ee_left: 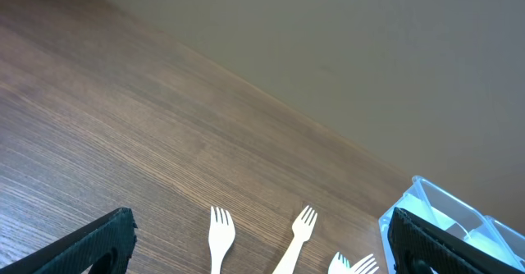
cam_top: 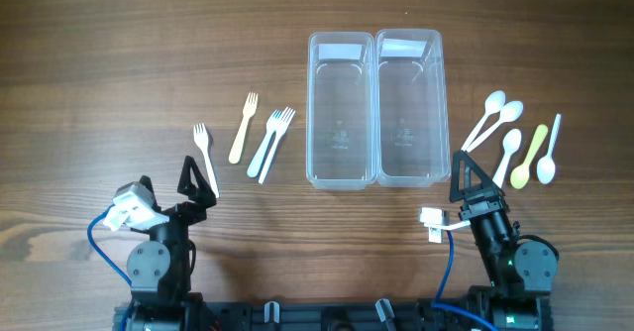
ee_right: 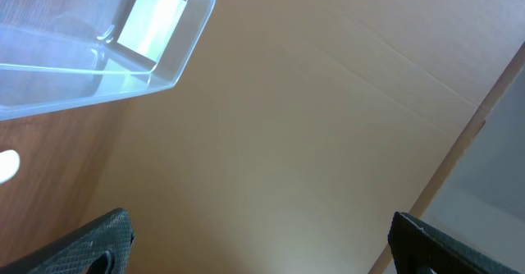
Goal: Pack container
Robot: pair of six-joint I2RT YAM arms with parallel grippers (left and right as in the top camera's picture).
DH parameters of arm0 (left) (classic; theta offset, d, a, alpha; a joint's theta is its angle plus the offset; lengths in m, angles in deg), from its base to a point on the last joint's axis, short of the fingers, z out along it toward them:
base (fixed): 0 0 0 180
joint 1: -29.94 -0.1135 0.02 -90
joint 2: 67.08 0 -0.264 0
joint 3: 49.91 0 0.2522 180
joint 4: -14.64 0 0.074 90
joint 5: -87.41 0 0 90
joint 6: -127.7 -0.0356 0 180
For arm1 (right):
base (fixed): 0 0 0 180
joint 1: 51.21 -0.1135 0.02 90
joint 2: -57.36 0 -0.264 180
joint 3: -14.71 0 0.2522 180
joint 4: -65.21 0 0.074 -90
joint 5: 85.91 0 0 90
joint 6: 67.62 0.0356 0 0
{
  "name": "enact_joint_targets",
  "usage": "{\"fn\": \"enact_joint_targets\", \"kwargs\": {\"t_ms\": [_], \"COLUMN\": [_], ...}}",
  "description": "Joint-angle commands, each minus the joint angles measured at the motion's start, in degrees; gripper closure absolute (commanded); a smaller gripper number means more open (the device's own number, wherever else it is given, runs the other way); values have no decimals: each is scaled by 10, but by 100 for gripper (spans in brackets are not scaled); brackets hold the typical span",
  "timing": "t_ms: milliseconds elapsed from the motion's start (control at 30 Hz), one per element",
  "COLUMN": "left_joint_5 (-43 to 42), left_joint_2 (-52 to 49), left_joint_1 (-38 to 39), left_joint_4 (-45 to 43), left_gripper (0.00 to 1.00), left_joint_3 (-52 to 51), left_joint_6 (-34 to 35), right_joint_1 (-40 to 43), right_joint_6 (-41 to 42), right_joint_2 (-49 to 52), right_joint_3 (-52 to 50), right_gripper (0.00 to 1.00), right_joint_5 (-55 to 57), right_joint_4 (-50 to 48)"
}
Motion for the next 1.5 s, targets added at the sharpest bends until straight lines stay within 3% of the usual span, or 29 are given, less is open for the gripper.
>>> {"fn": "enact_joint_targets", "kwargs": {"t_ms": [0,1467], "left_joint_5": [-9,-59], "left_joint_2": [3,-9], "left_joint_1": [-4,-4], "left_joint_4": [-2,3], "left_gripper": [0,0], "left_joint_3": [-3,-3], "left_joint_6": [3,3], "right_joint_1": [-3,-3], "right_joint_6": [-24,-24], "right_joint_2": [1,2], "right_joint_3": [-1,-1], "right_gripper": [0,0], "right_joint_5": [10,10], "right_joint_4": [-1,-1]}}
